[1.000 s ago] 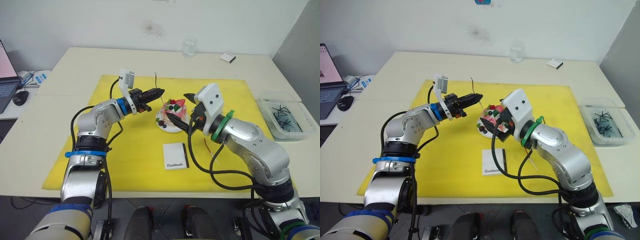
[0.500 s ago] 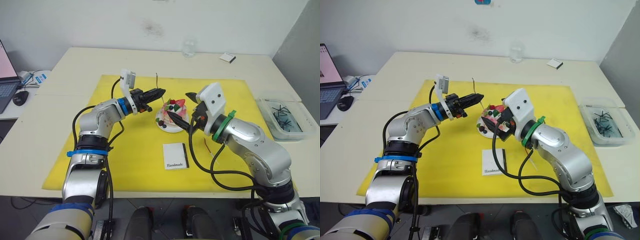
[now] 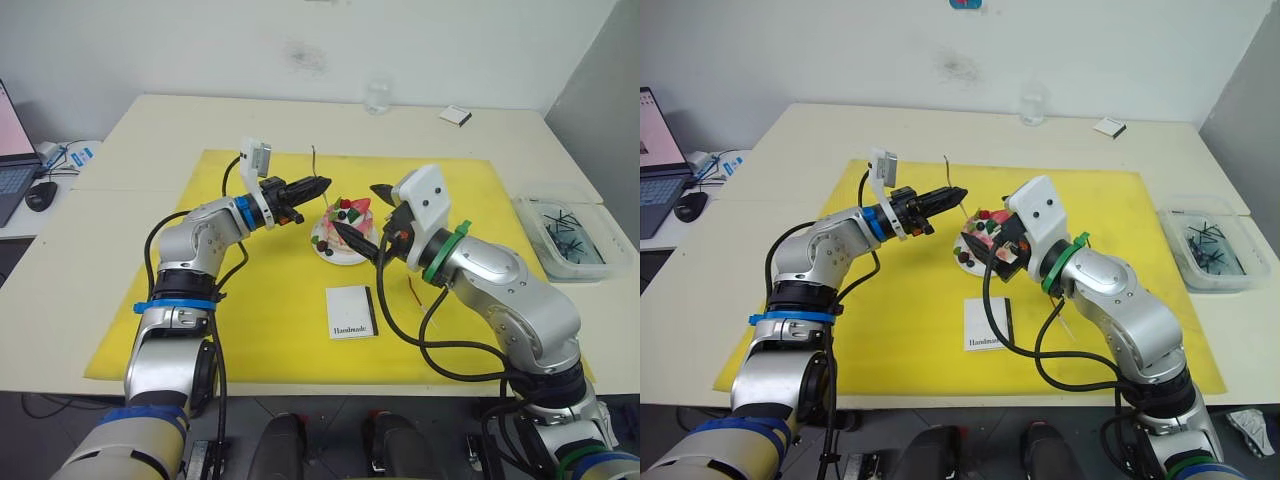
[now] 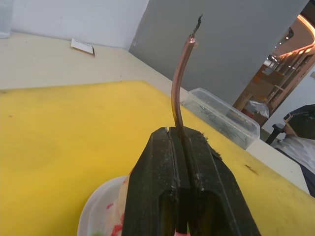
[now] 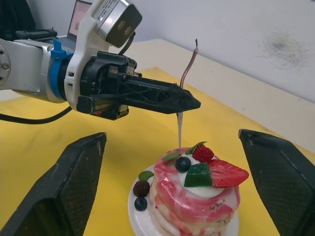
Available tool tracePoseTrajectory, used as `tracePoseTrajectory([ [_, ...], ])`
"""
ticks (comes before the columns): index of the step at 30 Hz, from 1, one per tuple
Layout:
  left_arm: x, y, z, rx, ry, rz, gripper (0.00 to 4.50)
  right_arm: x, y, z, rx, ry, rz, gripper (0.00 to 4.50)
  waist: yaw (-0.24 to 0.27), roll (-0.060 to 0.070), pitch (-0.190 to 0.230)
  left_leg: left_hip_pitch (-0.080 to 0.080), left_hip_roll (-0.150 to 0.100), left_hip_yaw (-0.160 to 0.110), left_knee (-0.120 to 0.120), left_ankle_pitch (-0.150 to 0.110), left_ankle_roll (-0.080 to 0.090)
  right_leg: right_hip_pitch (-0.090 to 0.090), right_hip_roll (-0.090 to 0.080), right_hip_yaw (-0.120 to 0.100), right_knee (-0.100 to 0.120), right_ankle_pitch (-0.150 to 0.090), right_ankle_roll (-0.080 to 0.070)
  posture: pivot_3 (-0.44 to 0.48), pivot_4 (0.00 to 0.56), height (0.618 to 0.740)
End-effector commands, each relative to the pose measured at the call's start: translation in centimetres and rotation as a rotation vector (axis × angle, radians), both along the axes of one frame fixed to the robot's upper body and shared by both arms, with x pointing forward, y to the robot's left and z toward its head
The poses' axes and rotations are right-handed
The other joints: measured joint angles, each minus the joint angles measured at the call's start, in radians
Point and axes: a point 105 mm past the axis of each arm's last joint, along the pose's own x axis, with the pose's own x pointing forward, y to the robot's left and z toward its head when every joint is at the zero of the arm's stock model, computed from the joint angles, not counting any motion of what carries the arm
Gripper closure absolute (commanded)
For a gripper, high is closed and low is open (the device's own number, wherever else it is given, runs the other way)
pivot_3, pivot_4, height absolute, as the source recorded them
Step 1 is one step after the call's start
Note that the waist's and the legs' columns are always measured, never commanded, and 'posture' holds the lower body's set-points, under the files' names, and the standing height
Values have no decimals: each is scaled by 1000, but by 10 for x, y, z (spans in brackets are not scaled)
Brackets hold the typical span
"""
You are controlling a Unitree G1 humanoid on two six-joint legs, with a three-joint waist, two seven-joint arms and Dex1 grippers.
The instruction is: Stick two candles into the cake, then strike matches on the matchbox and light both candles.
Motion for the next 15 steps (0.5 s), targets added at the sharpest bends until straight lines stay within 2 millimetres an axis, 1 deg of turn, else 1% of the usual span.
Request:
tracePoseTrajectory([
  [1,1,1,11,-17,-36,-2,4500,-3,-5,13,31,-50,-17,17,0,0,0,0,0,0,0,0,0,0,0,0,0,0,0,0,150,740],
  [8,0,-3,4,1,-28,-18,4500,-4,-6,14,34,-49,-24,17,0,0,0,0,0,0,0,0,0,0,0,0,0,0,0,0,150,740],
  [11,-2,-7,-2,6,-21,-29,4500,-4,-6,14,32,-49,-28,17,0,0,0,0,0,0,0,0,0,0,0,0,0,0,0,0,150,740],
  [15,-3,-11,-5,3,-20,-31,4500,-5,-6,15,33,-51,-29,17,0,0,0,0,0,0,0,0,0,0,0,0,0,0,0,0,150,740],
])
